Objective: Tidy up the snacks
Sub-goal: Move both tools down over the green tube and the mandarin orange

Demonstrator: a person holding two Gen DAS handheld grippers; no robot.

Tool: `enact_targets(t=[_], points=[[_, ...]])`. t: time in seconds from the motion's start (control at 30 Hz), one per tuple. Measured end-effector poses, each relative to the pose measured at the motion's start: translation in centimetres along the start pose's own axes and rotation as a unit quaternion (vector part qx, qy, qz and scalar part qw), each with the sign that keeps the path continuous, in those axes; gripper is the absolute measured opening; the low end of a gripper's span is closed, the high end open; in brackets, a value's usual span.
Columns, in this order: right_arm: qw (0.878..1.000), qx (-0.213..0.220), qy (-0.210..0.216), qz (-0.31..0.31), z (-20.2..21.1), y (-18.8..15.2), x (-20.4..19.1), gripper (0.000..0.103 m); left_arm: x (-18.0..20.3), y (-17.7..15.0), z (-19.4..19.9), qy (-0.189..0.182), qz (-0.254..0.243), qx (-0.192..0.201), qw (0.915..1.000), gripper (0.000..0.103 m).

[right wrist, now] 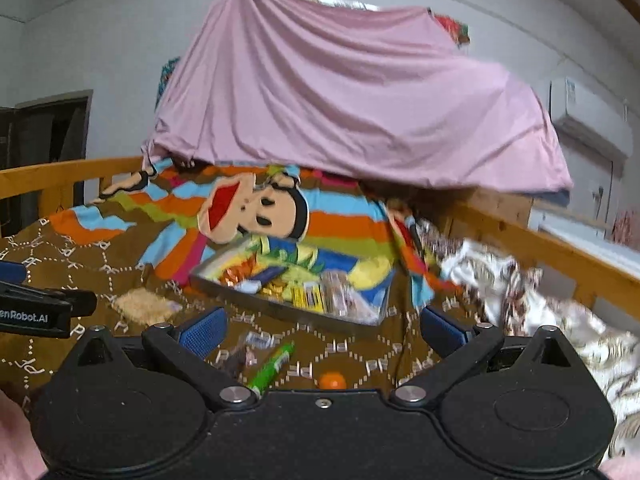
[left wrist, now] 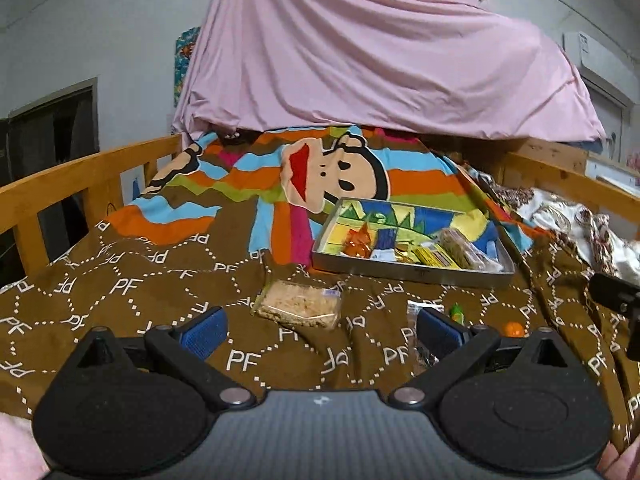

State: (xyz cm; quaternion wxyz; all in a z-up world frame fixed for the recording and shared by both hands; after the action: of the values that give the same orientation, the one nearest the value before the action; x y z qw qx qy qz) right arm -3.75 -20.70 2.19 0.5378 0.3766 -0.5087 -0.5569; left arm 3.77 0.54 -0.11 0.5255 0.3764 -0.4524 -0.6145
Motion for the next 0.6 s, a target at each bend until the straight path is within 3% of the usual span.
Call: enact_targets(t=[0.1, 0.23, 0.43, 0.6], points=[[1.0, -0.015, 0.002, -0.003, -0.4, -0.3, -0.1, 0.102, 0.6, -0.3, -0.1, -0.01, -0.014, -0.012, 0.9998, 0.103], [1.0, -0.027, 0.007, 0.007, -0.9, -0.5, -0.4, 0.102, 1.1, -0.7, -0.8, -0.052, -0.014, -0.042, 0.9977, 0.103], [0.999, -0.051, 0.017, 0.007, -1.6, -0.7, -0.4, 0.102, 1.4, -0.8, -1.3, -0.073, -0.018, -0.061, 0.9953, 0.103], [0.994, -0.095, 0.043, -0.038, -3.6, -0.7, 1.0, 0.102, 1.7, -0.2, -2.3, -0.135, -0.014, -0.087, 0.9869, 0.103]])
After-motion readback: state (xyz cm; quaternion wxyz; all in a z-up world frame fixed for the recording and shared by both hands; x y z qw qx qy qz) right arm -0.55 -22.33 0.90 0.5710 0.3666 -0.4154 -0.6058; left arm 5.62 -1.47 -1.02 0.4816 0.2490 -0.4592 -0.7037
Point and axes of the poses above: each gripper's, at about its wrist camera, not at the fingertips, and z roughly against the way its jaws point, x to its right, y to its top, the point moved 1 cm from there along -z, roughly the way its jaws point, and after that the axes turned 7 degrees about x, right-handed, at the moved point
